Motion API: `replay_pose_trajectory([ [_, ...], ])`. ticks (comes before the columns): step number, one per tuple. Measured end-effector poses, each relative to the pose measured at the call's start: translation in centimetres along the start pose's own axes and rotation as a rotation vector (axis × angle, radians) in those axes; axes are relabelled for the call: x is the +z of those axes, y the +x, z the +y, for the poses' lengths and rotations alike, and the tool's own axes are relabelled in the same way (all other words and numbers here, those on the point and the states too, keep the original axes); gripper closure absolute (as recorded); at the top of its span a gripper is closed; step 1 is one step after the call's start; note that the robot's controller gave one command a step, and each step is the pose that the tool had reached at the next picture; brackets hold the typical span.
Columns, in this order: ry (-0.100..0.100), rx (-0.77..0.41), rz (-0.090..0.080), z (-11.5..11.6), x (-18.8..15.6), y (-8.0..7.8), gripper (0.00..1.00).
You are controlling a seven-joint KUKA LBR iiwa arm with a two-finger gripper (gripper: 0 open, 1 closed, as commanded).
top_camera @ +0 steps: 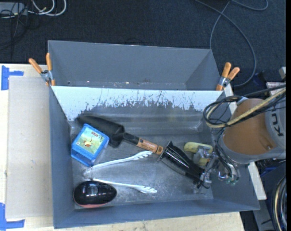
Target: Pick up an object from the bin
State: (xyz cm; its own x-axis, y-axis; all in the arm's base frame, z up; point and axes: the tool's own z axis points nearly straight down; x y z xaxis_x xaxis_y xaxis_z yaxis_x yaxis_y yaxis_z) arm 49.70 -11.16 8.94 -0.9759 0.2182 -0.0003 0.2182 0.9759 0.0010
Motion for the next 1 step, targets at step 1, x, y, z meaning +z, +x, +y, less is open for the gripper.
replay_pose_trajectory([
  [1,0.0,-0.115,0.002,2.56,-1.49,-0.69,0.0],
])
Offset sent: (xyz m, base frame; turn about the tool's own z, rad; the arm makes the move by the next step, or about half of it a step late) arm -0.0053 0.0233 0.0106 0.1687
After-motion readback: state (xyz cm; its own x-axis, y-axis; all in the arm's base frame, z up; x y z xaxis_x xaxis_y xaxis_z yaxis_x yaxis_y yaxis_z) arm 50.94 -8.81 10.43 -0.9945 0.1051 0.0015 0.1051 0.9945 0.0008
